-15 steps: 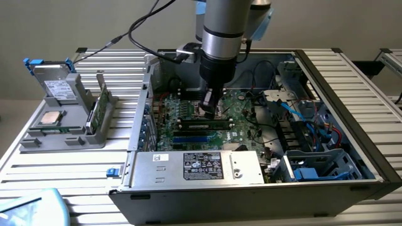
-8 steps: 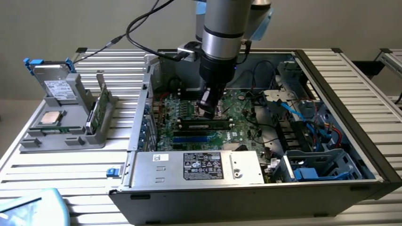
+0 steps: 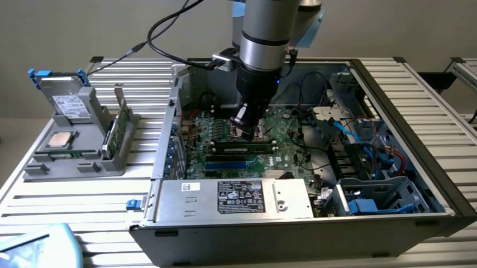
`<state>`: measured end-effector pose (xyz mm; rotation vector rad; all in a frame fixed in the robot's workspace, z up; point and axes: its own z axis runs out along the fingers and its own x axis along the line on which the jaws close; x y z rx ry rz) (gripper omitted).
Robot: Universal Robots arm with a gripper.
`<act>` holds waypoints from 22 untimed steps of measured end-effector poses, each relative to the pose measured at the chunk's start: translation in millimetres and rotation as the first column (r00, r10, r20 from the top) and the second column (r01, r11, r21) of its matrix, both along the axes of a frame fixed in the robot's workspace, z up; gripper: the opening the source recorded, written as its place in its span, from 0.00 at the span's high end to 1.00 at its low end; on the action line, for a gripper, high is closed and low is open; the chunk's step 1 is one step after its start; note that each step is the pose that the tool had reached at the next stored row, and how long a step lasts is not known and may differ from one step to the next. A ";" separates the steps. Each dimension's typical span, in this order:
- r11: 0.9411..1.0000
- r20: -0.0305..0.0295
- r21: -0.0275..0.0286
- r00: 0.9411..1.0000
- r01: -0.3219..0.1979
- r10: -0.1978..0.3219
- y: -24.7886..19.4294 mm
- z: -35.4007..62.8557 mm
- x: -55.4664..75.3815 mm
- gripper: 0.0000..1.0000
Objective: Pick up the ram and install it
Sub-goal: 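Press down the ram until it locks into place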
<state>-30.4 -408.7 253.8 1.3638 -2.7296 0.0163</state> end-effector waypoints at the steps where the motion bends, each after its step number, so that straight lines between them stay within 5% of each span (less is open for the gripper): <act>1: 1.000 0.000 0.000 1.000 0.014 -0.014 0.0 -0.1 0.0 0.90; 7: 0.995 0.000 0.000 0.995 0.099 -0.099 0.0 -0.3 0.0 0.90; 12: 0.985 0.000 -0.001 0.985 0.170 -0.170 0.0 -0.7 0.0 0.90; 22: 0.953 0.000 -0.002 0.953 0.302 -0.302 0.0 -1.3 0.0 0.90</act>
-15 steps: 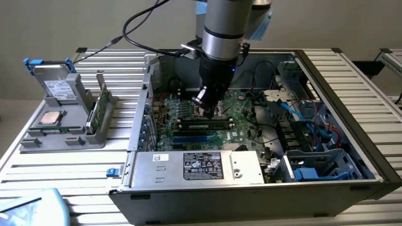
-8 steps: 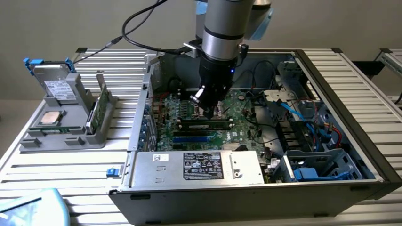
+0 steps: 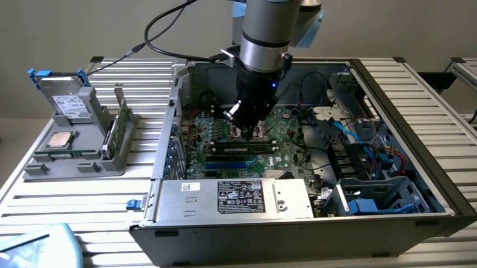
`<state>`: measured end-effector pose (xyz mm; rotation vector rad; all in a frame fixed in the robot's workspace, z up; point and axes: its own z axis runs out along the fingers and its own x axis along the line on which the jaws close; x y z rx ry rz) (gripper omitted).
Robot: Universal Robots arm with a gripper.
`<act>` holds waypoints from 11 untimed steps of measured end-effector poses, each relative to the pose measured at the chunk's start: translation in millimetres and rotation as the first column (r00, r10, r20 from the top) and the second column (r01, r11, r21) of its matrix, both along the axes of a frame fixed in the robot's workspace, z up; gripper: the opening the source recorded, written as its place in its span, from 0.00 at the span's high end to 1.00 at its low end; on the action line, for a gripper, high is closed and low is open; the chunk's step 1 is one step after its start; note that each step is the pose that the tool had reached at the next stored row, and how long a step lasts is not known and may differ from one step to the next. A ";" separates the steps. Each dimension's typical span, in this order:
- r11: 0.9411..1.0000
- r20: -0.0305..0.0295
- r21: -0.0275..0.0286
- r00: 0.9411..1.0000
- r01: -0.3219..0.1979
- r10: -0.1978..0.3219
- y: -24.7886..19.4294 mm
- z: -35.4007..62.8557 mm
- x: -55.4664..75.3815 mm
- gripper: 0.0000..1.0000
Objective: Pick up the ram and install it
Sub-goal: 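Press down the ram until it locks into place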
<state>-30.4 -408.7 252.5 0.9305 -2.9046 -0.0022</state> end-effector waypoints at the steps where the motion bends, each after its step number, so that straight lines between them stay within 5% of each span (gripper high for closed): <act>1: 1.000 0.000 0.000 1.000 0.014 -0.014 0.0 0.0 0.0 0.90; 11: 0.995 0.000 -0.001 0.995 0.102 -0.102 -0.7 -0.1 -0.1 0.90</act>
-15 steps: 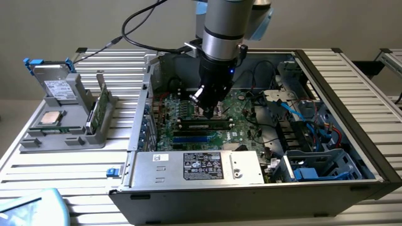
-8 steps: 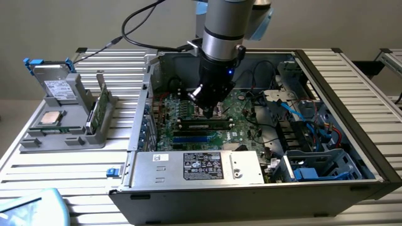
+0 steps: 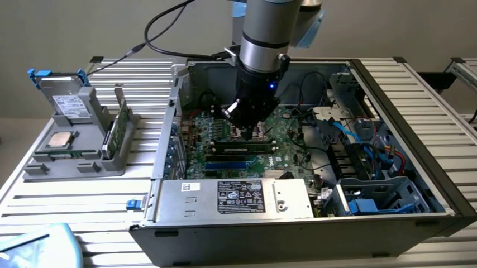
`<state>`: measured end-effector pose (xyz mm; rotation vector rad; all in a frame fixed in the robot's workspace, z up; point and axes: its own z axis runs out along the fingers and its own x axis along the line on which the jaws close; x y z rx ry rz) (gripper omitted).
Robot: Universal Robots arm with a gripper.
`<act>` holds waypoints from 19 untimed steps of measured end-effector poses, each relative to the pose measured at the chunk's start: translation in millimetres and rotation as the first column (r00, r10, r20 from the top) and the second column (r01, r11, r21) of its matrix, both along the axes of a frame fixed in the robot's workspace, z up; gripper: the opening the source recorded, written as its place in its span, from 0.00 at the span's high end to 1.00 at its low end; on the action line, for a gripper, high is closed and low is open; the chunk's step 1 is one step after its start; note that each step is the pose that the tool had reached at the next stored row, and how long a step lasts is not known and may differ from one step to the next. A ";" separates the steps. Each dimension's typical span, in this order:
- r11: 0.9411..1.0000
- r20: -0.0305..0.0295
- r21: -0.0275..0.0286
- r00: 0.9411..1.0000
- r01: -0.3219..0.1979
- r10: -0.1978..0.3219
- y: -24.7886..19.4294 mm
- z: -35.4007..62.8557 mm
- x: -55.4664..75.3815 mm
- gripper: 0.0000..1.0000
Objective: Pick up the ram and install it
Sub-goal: 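Press down the ram until it locks into place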
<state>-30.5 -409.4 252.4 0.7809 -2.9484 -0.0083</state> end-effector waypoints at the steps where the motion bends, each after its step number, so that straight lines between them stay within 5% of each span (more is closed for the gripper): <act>1: 1.000 0.000 0.000 1.000 0.002 -0.002 -0.2 0.0 0.0 0.90; 10: 0.998 0.000 -0.002 0.998 0.059 -0.059 -0.8 0.0 -0.1 0.90; 19: 0.987 0.002 -0.007 0.987 0.159 -0.159 -0.8 0.0 -0.1 0.90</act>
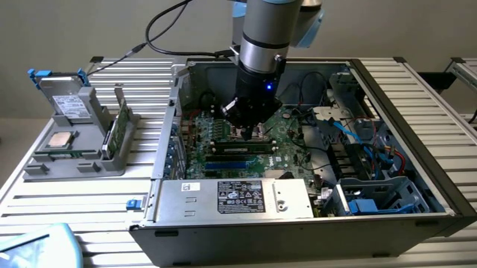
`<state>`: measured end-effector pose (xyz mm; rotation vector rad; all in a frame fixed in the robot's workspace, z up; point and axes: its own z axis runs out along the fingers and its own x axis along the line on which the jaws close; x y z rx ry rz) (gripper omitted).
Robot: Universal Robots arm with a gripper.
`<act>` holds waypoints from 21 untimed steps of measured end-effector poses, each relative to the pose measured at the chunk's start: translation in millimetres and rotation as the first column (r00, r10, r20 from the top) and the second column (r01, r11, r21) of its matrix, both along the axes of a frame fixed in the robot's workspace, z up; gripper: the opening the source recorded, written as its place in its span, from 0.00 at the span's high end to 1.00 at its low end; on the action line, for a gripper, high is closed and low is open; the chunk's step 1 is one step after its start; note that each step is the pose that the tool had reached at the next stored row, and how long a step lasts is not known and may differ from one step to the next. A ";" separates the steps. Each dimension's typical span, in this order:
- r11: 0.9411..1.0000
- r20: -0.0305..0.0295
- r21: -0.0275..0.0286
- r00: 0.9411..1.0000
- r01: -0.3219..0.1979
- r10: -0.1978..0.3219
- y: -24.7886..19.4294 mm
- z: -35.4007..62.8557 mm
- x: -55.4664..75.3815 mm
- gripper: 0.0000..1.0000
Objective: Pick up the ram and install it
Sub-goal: 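Press down the ram until it locks into place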
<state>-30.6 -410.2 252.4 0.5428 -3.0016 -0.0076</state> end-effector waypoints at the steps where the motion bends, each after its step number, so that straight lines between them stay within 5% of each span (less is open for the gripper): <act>1: 1.000 0.000 -0.001 1.000 0.011 -0.011 0.0 0.0 0.0 0.90; 11: 0.994 0.009 -0.022 0.994 0.107 -0.107 0.0 0.0 0.0 0.90; 21: 0.979 0.023 -0.039 0.980 0.199 -0.198 0.0 0.0 0.0 0.90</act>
